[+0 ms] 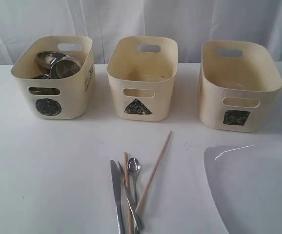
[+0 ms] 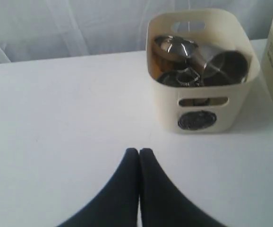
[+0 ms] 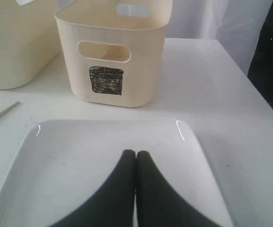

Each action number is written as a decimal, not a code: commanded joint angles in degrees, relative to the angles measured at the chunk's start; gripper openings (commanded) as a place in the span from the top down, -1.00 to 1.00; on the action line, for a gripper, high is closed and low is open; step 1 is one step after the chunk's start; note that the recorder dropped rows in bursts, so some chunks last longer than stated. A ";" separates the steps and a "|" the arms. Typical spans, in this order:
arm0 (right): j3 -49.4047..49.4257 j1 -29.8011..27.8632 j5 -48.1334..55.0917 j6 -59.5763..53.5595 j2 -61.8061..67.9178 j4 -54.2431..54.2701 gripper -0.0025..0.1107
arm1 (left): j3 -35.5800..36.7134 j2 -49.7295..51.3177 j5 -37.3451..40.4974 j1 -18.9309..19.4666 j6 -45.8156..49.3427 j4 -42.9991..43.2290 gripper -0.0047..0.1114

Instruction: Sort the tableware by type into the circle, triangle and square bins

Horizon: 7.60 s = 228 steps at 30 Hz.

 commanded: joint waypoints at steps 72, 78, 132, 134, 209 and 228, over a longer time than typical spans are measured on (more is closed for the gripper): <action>0.08 0.20 -0.34 0.20 -0.37 -0.03 0.96 | 40.07 -40.31 4.44 4.10 5.66 -8.90 0.92; 0.08 0.20 -0.34 0.20 -0.37 -0.05 0.96 | 40.07 -40.31 4.44 4.10 5.66 -8.90 0.92; -56.44 0.39 38.63 0.58 66.60 5.82 0.96 | 40.07 -40.31 4.46 4.10 6.57 -8.67 0.92; -56.34 3.94 38.33 -2.15 67.50 22.86 0.96 | 40.07 -40.31 4.46 4.10 6.57 -8.67 0.92; -65.75 41.13 20.02 33.63 111.13 0.71 0.38 | 40.07 -40.31 4.46 4.10 6.57 -8.67 0.92; -65.75 41.13 15.81 36.49 111.13 -11.87 0.38 | 40.07 -40.31 4.46 4.10 6.57 -8.67 0.92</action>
